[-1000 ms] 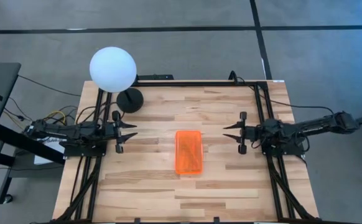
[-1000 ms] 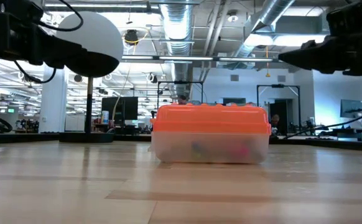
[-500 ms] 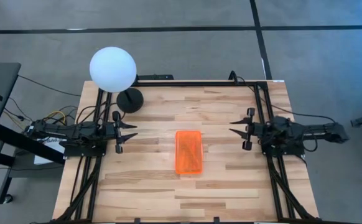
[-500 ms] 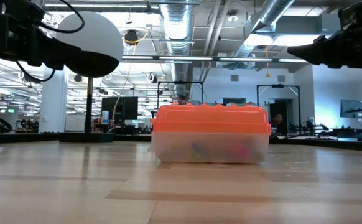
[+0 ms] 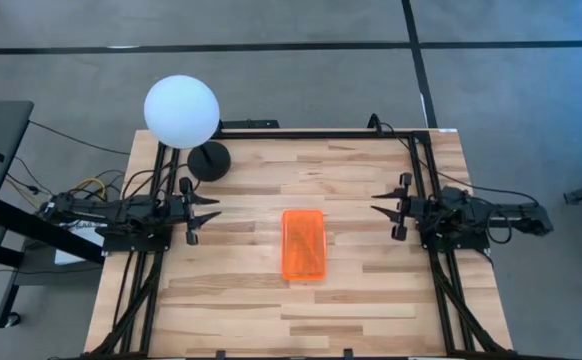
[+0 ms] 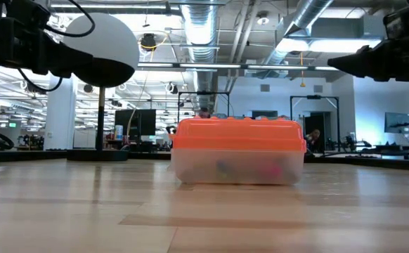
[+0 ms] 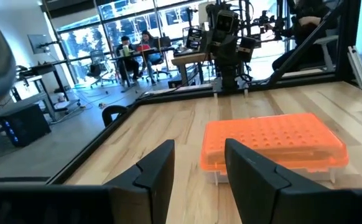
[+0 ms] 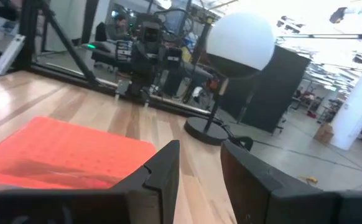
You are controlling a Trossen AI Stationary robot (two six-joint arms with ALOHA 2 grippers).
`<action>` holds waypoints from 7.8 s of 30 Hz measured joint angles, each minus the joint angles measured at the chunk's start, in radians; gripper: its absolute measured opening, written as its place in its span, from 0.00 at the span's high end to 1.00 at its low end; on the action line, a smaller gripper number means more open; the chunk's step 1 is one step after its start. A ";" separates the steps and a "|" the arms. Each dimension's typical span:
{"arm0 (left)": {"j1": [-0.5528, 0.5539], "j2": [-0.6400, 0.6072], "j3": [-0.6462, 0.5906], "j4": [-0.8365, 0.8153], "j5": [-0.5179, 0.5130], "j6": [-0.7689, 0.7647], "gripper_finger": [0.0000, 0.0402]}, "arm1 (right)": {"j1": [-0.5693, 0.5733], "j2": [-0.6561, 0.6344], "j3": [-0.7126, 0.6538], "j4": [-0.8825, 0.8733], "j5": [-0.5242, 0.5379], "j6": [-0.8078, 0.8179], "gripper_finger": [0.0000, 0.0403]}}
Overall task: Pick & place school supplies into a supply box
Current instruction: Return to Home Position
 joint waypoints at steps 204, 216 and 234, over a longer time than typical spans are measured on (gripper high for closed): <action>0.000 -0.023 -0.031 0.085 0.136 -0.108 0.66 | -0.018 0.000 -0.001 0.000 0.006 0.157 0.72; 0.000 -0.023 -0.031 0.085 0.136 -0.108 0.66 | -0.018 0.000 -0.001 0.000 0.005 0.157 0.72; 0.000 -0.023 -0.031 0.085 0.136 -0.108 0.66 | -0.018 0.000 -0.001 0.000 0.005 0.157 0.72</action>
